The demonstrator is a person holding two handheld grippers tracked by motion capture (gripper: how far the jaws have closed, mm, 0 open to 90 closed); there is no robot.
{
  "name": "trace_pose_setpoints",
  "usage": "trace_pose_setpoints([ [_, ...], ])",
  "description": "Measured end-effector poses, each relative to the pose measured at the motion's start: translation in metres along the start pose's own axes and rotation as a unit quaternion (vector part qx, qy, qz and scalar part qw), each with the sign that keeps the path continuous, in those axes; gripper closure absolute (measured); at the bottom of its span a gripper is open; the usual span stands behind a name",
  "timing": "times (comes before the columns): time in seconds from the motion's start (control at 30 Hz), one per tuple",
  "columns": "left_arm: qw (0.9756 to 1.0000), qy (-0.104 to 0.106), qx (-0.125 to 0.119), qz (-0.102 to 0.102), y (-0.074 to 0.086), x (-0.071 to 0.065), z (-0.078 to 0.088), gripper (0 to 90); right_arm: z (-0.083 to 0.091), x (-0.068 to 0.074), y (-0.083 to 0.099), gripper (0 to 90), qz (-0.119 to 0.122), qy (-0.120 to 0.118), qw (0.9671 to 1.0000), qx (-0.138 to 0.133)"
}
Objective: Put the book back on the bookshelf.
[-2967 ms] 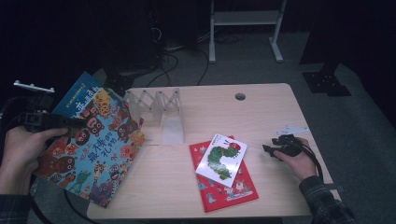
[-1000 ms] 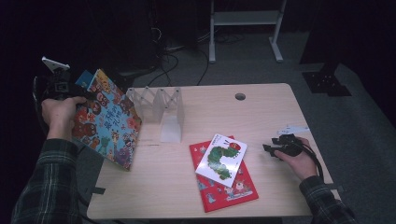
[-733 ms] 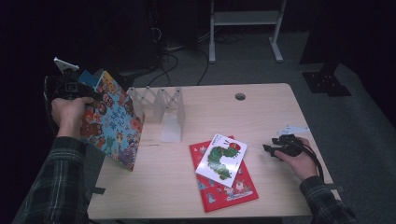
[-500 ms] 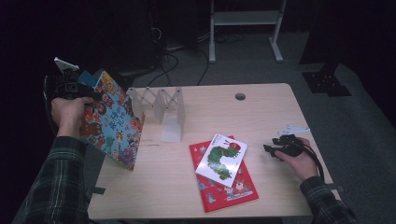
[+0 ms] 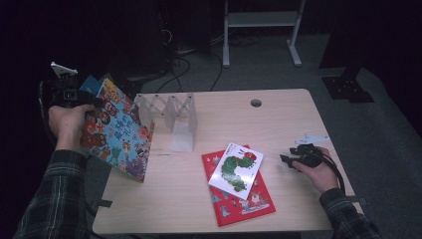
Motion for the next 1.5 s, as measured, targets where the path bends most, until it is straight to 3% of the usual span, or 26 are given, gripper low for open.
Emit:
trace_pose_setpoints([
  [0.13,1.0000,-0.006,-0.005,0.001,0.005,0.006,0.003,67.6,0.001,-0.001,0.000,47.0,0.002,-0.001,1.0000,0.000],
  [0.27,0.9994,-0.007,-0.034,0.007,0.009,0.012,0.013,67.3,0.001,-0.001,0.000,47.0,0.001,0.000,1.0000,0.001],
  [0.33,0.9990,0.012,-0.042,0.009,0.011,0.012,0.016,67.5,0.000,0.000,0.000,47.1,0.002,0.000,1.0000,0.002],
  [0.5,0.9978,0.022,-0.062,-0.010,0.014,0.003,0.023,65.1,0.000,0.001,0.000,47.0,0.004,-0.001,1.0000,0.002],
  [0.77,0.9942,0.050,-0.079,-0.053,0.023,-0.032,0.021,53.2,0.000,0.000,0.000,46.8,0.004,-0.003,1.0000,0.002],
  [1.0,0.9896,0.078,-0.074,-0.096,0.037,-0.067,0.010,43.7,0.000,0.000,0.001,46.6,0.004,-0.005,1.0000,0.002],
  [1.33,0.9798,0.116,-0.056,-0.153,0.064,-0.121,-0.015,26.2,0.001,0.001,0.001,46.0,0.009,-0.005,0.9999,0.003],
  [1.5,0.9749,0.145,-0.051,-0.161,0.078,-0.139,-0.028,19.5,0.001,0.001,0.001,45.6,0.007,-0.010,0.9999,0.003],
])
Point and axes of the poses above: each handheld gripper's, and its own axes: z roughly backward along the jaws, y roughly out of its underside, x roughly to its left, the point moved 1 cm from there along -z, roughly forward along the jaws, and after that the axes turned 8 degrees about -z, right-handed, at the moved point
